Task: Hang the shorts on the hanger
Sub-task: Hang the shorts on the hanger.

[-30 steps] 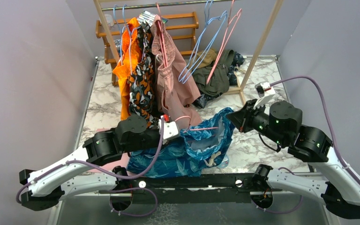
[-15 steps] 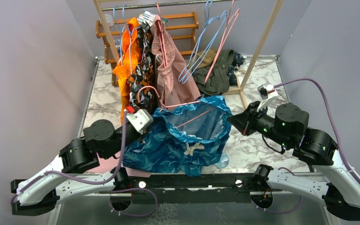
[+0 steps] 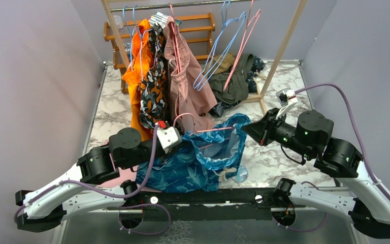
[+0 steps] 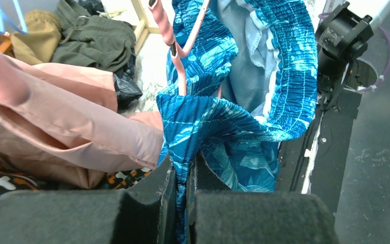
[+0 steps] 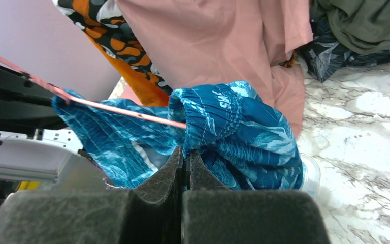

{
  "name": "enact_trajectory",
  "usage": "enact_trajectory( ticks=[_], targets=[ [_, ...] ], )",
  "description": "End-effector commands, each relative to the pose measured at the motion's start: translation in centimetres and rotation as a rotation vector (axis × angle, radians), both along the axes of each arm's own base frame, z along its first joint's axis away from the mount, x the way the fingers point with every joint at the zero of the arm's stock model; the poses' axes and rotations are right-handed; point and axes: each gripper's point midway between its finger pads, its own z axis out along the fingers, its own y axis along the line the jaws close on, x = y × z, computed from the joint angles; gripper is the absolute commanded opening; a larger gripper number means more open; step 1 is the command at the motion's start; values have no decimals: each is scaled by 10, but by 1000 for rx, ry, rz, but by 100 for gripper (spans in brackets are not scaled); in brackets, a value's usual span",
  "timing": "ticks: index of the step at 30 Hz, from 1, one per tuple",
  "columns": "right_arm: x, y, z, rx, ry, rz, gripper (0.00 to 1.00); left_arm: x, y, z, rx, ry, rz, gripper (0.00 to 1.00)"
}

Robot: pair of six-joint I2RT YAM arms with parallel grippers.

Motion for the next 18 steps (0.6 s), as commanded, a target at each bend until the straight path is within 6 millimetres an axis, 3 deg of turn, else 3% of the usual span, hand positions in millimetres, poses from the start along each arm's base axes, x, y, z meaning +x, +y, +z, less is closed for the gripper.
enact_trajectory(
  ticks=[1, 7, 11, 18],
  targets=[
    [-2, 16, 18, 81, -30, 57, 1, -7, -12, 7, -37, 4, -62, 0],
    [3, 13, 38, 69, -90, 41, 1, -13, -18, 1, -24, 21, -105, 0],
    [-3, 27, 46, 59, -106, 129, 1, -16, -22, -5, -23, 39, -123, 0],
    [-6, 54, 1, -89, 20, 250, 1, -4, -32, -11, -52, 31, -82, 0]
  ],
)
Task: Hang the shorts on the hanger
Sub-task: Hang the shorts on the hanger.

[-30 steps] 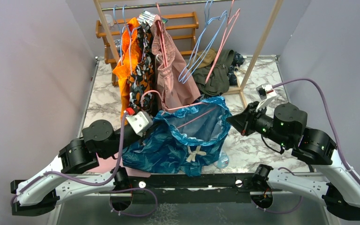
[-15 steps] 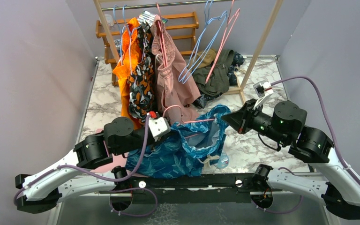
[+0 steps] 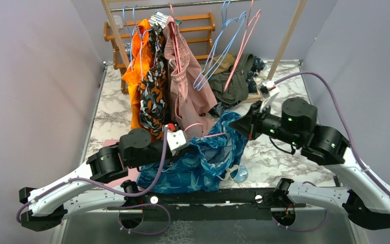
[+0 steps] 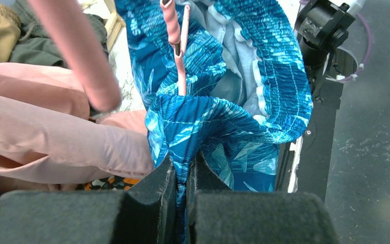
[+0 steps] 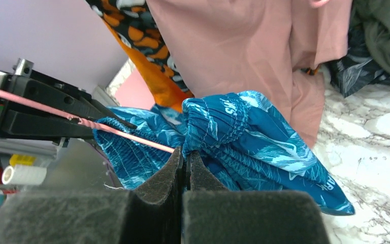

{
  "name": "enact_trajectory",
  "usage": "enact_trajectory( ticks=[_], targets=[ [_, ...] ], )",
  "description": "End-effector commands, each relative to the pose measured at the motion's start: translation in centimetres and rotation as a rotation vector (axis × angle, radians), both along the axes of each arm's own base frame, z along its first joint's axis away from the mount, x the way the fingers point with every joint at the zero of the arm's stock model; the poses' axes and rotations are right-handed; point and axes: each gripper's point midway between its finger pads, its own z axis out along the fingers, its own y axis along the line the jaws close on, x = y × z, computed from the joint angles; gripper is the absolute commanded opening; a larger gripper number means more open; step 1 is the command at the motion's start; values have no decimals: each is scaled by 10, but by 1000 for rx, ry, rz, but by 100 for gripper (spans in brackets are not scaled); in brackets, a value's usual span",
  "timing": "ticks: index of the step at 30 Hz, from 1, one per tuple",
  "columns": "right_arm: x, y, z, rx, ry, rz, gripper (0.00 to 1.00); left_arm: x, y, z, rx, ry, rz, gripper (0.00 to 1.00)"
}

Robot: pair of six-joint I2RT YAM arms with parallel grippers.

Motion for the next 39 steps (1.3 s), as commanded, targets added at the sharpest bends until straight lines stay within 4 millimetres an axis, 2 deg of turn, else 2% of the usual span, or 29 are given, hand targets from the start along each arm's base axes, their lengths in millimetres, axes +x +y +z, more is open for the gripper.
enact_trajectory(
  ticks=[1, 5, 8, 10, 12, 17, 22, 26, 34, 37, 39],
  targets=[
    [-12, 17, -18, -75, 44, 127, 1, 6, -11, 13, -82, -23, 10, 0],
    [-15, 13, -16, -91, 34, 140, 1, 7, -13, 10, -95, -34, 10, 0],
    [-15, 9, 2, -80, -8, 138, 1, 5, -18, 4, -93, -27, -8, 0],
    [-17, 12, 10, -70, -26, 164, 1, 4, -21, 2, -101, -21, -18, 0],
    [-22, 18, 10, -62, -27, 215, 2, 4, -25, 4, -121, -20, -23, 0],
    [-33, 25, -22, -119, 29, 302, 24, 7, -26, 13, -186, -36, -9, 0],
    [-40, 19, -37, -147, 38, 328, 44, 6, -21, 25, -260, -50, 4, 0],
    [-41, 11, -27, -144, -4, 316, 51, 2, -18, 27, -313, -42, -3, 0],
    [-40, 13, -2, -117, -75, 339, 55, -8, -12, 33, -469, -13, -20, 0],
    [-44, 15, 13, -91, -108, 366, 61, -10, -10, 34, -521, -9, -21, 0],
    [-45, 18, 14, -101, -102, 386, 67, -11, -10, 31, -536, -3, -29, 0]
  ],
)
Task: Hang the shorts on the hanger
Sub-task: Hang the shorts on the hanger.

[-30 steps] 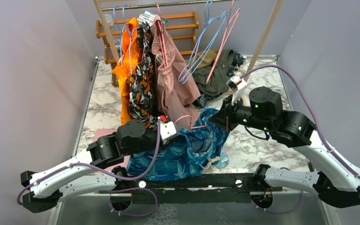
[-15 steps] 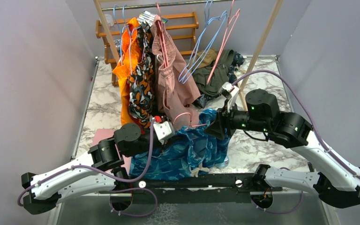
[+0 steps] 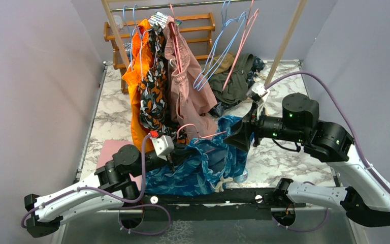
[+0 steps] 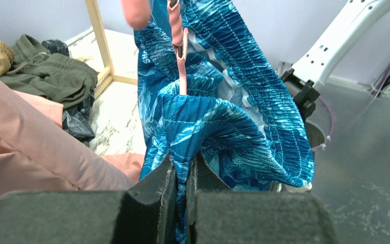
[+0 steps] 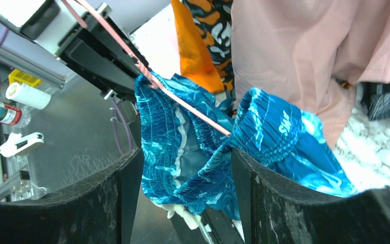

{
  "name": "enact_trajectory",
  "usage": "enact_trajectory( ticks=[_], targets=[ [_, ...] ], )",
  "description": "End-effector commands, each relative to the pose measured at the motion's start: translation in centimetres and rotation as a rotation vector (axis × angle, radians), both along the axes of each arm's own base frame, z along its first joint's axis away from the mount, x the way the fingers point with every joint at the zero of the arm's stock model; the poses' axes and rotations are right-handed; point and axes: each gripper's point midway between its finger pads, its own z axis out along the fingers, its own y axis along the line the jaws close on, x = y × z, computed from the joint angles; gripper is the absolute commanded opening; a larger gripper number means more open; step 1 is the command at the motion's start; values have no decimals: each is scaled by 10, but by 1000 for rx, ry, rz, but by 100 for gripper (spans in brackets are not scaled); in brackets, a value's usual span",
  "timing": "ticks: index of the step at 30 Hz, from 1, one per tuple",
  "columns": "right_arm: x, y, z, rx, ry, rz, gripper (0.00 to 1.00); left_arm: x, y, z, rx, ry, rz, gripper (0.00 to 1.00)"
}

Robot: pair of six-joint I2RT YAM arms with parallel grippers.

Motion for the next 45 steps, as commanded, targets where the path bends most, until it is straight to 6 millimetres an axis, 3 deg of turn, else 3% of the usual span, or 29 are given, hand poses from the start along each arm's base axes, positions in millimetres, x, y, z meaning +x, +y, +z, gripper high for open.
enact_trajectory(
  ticks=[1, 5, 10, 15, 24, 31, 38, 45],
  targets=[
    [-5, 5, 18, 8, -37, 60, 68, -10, 1, 41, -197, -31, -42, 0],
    [10, 11, 24, 11, -58, 12, 67, -12, -2, 39, -219, -23, -61, 0],
    [16, 40, 0, -54, 32, 73, 53, -12, -5, 42, -249, -24, -69, 0],
    [14, 54, -12, -65, 75, 129, 52, -11, -7, 45, -257, -31, -69, 0],
    [19, 29, 49, 75, -153, 54, 63, -7, 0, 37, -250, -25, -30, 0],
    [2, 36, 39, 113, -232, 195, 62, -13, -5, 25, -199, 17, -71, 0],
    [-24, 55, 48, 246, -287, 398, 61, -23, -11, 25, -174, 36, -132, 0],
    [-15, 73, 42, 260, -309, 420, 56, -28, -15, 26, -162, 44, -167, 0]
  ],
)
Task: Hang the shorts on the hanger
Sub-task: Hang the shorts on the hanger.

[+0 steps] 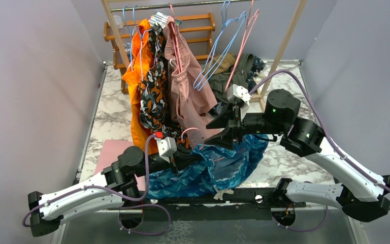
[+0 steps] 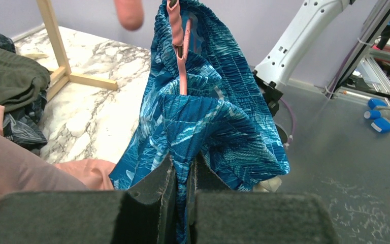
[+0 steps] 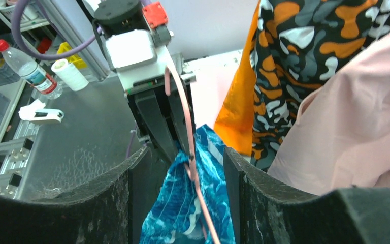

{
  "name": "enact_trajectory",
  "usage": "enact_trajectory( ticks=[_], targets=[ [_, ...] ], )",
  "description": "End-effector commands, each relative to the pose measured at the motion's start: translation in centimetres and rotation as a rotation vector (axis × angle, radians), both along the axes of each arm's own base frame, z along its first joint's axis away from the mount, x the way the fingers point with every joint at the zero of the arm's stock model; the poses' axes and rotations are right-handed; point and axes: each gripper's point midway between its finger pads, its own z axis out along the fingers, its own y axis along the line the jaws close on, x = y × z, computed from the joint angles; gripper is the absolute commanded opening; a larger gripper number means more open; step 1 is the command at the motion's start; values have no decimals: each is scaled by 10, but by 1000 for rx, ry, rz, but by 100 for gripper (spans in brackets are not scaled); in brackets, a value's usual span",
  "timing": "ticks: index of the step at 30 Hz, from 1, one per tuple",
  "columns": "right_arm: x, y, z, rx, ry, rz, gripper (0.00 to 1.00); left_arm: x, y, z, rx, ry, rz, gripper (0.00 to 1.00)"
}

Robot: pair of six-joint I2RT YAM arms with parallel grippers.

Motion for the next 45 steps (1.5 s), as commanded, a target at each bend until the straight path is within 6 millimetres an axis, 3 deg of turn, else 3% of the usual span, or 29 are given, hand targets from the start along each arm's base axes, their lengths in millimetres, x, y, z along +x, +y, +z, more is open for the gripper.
enact_trajectory(
  ticks=[1, 13, 19, 21, 25, 31, 39, 45],
  targets=[
    [-5, 12, 19, 90, -76, 76, 55, -10, 0, 35, -84, -30, -52, 0],
    [-4, 21, -6, 58, -39, 102, 44, -9, 2, 36, -77, -29, -43, 0],
    [2, 21, -8, 65, -42, 67, 12, -7, 2, 35, -64, -30, -33, 0],
    [3, 19, -6, 77, -54, 56, 1, -7, 4, 34, -57, -26, -28, 6],
    [5, 13, -2, 92, -72, 18, 1, -6, 9, 32, -42, -24, -11, 18],
    [9, 5, -5, 96, -80, -33, 1, -5, 18, 28, -28, -14, 16, 19],
    [13, 0, -9, 86, -78, -70, 1, -5, 23, 27, -21, -8, 30, 31],
    [16, -2, -9, 82, -82, -97, 1, -4, 25, 27, -13, -8, 36, 32]
  ],
)
